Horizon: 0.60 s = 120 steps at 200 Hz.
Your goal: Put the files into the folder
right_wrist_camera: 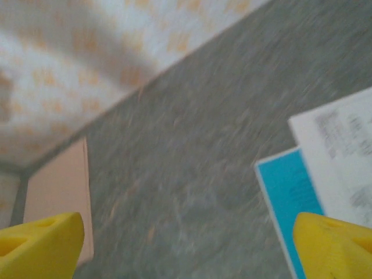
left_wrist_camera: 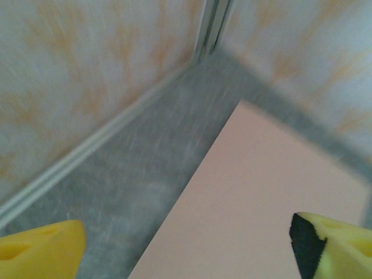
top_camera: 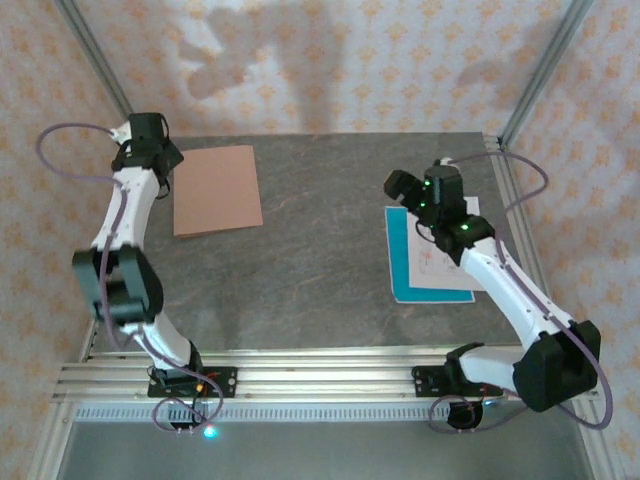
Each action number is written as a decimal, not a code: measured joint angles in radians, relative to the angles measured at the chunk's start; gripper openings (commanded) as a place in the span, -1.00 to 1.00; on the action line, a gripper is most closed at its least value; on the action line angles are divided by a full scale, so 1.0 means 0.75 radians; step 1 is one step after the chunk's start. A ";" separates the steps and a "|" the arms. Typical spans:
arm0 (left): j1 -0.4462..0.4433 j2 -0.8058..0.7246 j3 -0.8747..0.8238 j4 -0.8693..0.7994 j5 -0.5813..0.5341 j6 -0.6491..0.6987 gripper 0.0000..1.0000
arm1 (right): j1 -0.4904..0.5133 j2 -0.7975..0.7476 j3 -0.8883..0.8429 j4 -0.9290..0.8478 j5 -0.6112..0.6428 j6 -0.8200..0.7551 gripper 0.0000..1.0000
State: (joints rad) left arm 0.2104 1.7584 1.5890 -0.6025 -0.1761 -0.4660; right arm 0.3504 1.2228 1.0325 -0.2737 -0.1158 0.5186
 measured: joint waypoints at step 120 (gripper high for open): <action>0.071 0.678 0.419 -0.291 0.321 0.183 0.65 | 0.076 0.029 0.051 -0.130 -0.294 -0.058 0.80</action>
State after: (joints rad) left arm 0.2638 2.2669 1.9034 -0.8211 0.0650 -0.3286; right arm 0.4072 1.2446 1.0706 -0.3710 -0.3363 0.4751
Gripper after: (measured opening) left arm 0.850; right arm 0.906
